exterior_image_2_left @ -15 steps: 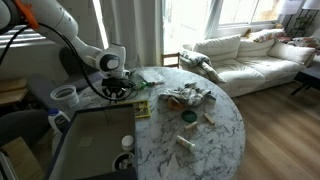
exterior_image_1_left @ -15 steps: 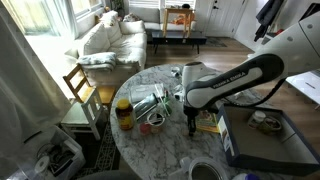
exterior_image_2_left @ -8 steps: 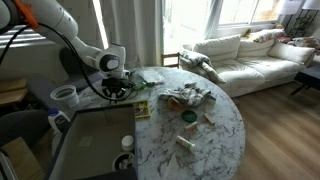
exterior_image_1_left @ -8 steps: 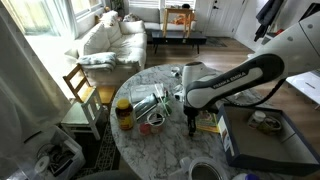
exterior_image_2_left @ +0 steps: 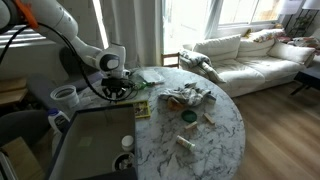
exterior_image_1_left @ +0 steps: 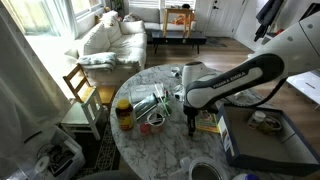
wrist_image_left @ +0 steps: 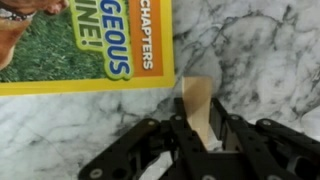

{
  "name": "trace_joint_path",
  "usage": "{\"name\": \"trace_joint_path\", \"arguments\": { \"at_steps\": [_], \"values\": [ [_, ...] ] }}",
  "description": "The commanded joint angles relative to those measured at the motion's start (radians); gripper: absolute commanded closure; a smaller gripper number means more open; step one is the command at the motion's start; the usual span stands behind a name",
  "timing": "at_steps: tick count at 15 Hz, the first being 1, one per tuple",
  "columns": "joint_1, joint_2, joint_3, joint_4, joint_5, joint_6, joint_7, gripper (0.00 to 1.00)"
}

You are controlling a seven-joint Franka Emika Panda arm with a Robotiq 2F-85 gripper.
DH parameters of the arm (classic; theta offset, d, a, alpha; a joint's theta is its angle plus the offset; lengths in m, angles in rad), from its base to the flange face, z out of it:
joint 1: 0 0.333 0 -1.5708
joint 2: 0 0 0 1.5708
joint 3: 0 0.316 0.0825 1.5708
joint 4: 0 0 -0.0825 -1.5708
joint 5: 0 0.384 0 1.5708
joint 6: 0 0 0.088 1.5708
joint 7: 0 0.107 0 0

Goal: Pick up the wooden block and move forward on the table, slide the book a little to the right, put the wooden block in between the book pages

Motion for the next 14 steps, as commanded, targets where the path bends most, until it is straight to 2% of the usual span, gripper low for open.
{"name": "trace_joint_path", "arguments": {
  "at_steps": [1,14],
  "values": [
    [-0.002,-0.013,0.000,-0.013,-0.003,0.000,-0.005,0.93],
    [0.002,-0.036,-0.010,-0.010,-0.020,-0.033,-0.034,0.93]
  ]
}}
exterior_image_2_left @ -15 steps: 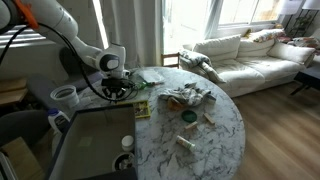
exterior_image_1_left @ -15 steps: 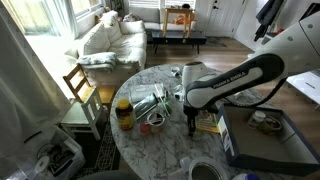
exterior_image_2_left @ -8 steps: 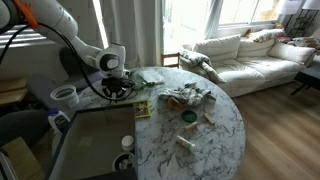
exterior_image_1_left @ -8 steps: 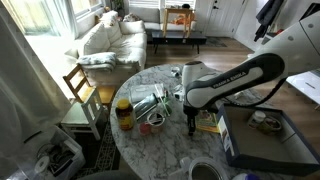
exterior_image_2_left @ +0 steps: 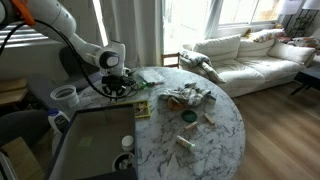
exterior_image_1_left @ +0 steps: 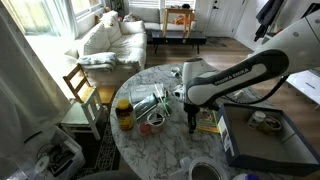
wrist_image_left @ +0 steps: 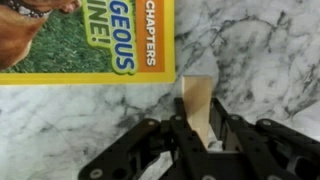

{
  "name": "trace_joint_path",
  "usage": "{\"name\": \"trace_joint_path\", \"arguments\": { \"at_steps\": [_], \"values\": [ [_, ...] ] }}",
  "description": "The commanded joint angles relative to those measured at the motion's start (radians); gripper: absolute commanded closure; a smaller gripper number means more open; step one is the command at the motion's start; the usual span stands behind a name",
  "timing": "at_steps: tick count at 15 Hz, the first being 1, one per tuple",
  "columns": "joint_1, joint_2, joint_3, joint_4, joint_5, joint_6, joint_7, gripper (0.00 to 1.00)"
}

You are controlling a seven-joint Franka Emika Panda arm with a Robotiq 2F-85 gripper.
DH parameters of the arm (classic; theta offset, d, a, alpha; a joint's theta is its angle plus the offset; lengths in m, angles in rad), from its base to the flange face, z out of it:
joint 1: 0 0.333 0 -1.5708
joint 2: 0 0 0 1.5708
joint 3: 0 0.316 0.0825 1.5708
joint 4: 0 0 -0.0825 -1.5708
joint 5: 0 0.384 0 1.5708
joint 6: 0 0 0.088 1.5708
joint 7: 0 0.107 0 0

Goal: Pick up the wooden block and move forward on the table, slide the book a little to the right, put the wooden block in between the book pages

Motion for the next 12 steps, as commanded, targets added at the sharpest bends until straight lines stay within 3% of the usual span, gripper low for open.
{"name": "trace_joint_path", "arguments": {
  "at_steps": [1,12],
  "values": [
    [0.004,-0.007,-0.009,-0.018,-0.015,0.002,-0.004,0.93],
    [-0.001,0.007,-0.016,-0.015,-0.012,0.024,0.003,0.93]
  ]
}}
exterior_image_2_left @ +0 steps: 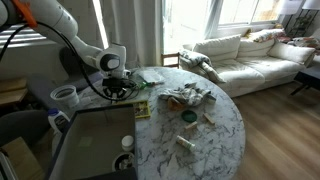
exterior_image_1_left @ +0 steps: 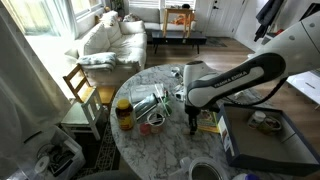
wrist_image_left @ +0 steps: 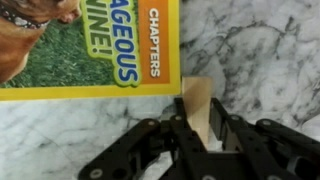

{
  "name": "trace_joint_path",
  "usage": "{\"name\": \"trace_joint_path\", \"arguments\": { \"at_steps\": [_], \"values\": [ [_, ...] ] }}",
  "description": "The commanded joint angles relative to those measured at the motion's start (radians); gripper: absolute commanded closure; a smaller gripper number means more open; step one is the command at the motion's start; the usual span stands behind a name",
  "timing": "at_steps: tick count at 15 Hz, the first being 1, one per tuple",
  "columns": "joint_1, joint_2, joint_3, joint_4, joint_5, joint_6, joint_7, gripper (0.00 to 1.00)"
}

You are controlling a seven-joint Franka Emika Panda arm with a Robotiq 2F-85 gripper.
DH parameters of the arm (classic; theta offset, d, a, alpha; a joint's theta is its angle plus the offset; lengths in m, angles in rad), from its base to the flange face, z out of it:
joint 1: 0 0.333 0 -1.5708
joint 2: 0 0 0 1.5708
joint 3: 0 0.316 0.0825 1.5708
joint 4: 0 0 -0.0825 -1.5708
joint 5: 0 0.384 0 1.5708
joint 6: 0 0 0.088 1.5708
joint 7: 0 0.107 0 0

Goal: Pick up the wooden block and move forward on the table, slide the book a little to the right, put the wooden block in between the book pages

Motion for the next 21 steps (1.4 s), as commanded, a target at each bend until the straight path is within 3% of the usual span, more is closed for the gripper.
{"name": "trace_joint_path", "arguments": {
  "at_steps": [1,21],
  "values": [
    [0.000,-0.009,-0.008,-0.003,-0.014,0.002,0.004,0.93],
    [0.005,0.001,-0.056,0.028,-0.067,0.056,0.031,0.93]
  ]
}}
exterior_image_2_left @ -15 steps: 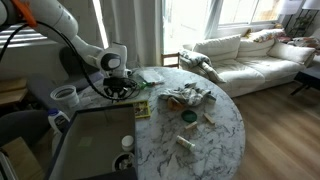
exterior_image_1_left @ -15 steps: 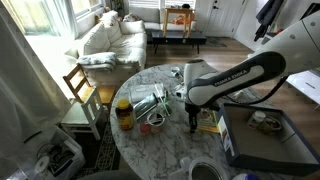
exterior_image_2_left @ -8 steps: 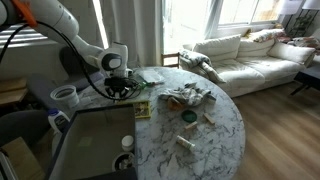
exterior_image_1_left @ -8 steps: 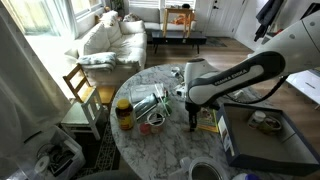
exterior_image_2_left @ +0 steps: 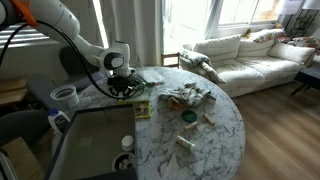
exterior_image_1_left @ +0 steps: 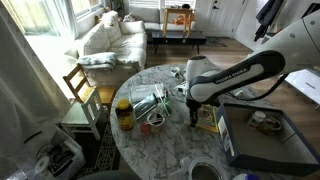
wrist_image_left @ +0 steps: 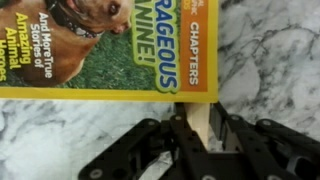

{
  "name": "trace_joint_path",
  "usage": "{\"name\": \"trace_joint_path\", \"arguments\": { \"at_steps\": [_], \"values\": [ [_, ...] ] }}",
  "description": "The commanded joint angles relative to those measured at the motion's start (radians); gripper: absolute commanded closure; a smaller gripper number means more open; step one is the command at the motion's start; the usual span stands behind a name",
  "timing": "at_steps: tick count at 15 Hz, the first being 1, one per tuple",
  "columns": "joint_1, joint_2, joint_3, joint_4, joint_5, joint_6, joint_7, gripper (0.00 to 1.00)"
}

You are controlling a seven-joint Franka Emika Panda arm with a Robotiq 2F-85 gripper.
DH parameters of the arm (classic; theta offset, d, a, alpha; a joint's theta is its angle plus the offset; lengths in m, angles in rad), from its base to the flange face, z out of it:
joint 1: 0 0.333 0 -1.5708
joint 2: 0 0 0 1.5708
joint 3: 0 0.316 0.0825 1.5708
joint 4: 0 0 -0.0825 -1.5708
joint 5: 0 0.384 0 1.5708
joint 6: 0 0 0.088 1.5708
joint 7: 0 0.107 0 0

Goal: Pick up the wooden block and move forward on the table, slide the book a little to the right, put the wooden block in between the book pages

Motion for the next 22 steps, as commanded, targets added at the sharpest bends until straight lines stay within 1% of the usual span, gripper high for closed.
{"name": "trace_joint_path", "arguments": {
  "at_steps": [1,5,11,12,13,16,19,22],
  "values": [
    [0.005,0.001,-0.018,-0.001,-0.044,0.037,0.033,0.93],
    [0.006,-0.001,-0.041,-0.013,-0.089,0.048,0.070,0.93],
    [0.004,-0.007,-0.047,-0.019,-0.123,0.035,0.112,0.93],
    [0.005,-0.007,-0.046,-0.018,-0.124,0.035,0.116,0.46],
    [0.003,-0.008,-0.042,-0.016,-0.121,0.035,0.118,0.45],
    [0.003,-0.016,-0.033,-0.009,-0.114,0.036,0.117,0.25],
    [0.008,-0.031,-0.030,0.000,-0.117,0.030,0.117,0.01],
    [0.015,-0.066,-0.031,0.004,-0.122,0.019,0.123,0.00]
  ]
}}
